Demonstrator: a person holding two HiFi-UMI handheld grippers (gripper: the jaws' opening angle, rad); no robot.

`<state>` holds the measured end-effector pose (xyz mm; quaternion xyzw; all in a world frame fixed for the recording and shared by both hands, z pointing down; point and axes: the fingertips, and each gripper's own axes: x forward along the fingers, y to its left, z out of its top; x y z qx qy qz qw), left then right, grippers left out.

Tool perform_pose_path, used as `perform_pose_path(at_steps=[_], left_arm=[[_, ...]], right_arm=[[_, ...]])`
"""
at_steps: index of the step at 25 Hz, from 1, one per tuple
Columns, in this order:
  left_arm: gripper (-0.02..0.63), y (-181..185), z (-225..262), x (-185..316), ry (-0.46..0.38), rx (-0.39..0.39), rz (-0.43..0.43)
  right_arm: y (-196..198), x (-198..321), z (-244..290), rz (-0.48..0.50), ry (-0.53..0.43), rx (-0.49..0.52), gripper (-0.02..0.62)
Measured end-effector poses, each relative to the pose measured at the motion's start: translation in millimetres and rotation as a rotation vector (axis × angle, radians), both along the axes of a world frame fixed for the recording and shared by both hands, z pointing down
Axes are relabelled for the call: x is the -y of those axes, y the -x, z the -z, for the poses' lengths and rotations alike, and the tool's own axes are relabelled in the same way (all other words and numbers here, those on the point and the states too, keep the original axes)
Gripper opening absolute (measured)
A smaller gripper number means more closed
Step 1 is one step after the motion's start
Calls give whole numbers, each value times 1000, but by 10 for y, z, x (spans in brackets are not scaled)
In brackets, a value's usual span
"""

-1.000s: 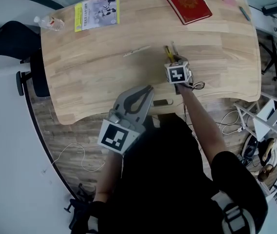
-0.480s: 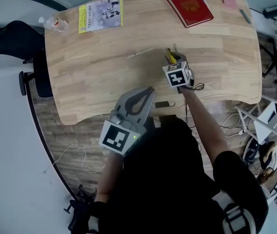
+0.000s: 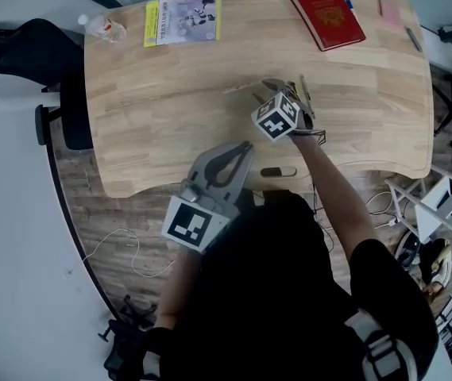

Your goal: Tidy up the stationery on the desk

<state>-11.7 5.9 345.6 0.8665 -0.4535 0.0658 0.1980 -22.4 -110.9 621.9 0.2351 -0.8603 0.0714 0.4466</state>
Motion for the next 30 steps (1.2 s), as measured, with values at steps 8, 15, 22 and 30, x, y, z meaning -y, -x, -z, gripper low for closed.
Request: perform_pose_path(at_steps=[8, 15, 22, 30], left_arm=[[40, 317, -39, 70, 14, 4, 16], [40, 574, -117, 81, 33, 4, 37], [41, 652, -118, 126, 34, -2, 38], [40, 574, -98, 109, 28, -1, 30]], right_arm=[[272, 13, -250, 202, -6, -136, 178], [284, 88, -464, 291, -6, -249, 166], [289, 66, -489, 239, 58, -224, 114], [259, 3, -488, 213, 51, -212, 69]])
